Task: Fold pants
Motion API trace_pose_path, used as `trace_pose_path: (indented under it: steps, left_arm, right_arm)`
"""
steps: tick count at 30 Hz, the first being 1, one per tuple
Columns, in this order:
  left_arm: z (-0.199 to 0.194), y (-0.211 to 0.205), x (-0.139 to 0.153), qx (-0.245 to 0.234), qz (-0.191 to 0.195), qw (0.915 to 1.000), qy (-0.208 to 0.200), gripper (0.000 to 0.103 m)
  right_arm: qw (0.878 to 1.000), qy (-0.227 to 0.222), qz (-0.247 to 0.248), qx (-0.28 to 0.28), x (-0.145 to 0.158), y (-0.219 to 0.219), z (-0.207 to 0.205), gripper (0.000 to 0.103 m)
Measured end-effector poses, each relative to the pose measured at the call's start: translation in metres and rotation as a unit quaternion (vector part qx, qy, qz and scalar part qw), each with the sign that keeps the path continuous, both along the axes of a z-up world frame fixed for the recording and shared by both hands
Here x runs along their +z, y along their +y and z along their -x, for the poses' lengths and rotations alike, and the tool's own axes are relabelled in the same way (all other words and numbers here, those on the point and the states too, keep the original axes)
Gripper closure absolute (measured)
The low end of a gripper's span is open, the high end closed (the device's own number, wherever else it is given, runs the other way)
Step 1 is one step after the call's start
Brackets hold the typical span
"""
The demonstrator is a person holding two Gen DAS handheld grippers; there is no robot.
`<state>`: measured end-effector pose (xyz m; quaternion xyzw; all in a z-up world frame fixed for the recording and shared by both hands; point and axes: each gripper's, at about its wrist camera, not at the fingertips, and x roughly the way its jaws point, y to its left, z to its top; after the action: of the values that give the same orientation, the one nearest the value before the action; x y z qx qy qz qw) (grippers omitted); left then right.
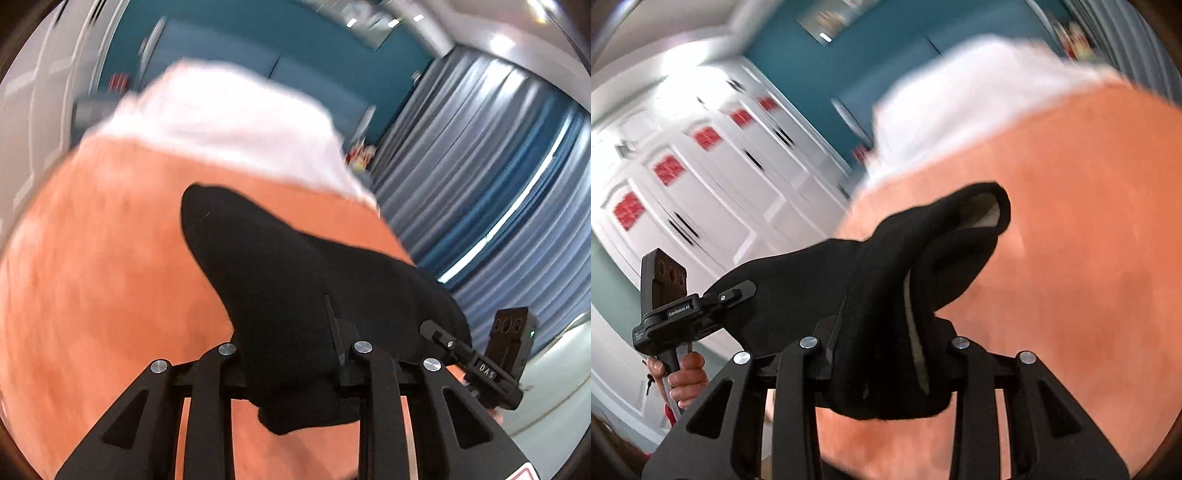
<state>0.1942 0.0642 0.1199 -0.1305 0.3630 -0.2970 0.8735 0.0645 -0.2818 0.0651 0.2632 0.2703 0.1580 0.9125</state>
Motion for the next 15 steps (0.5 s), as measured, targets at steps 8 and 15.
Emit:
trace_pose_path:
  steps: [8,15]
  left_arm:
    - [-0.172,-0.060,-0.076,0.049,-0.066,0.9954,-0.049,0.073]
    - [-0.275,-0.082,-0.317,0.073,-0.206,0.9695,0.112,0.067]
  right_arm:
    - [0.999,-0.027,0.008,-0.036,-0.050,-0.035,-0.215,0.068]
    - [0.971,0.224,0.057,-0.060,-0.280,-0.049,-0.323,0.055]
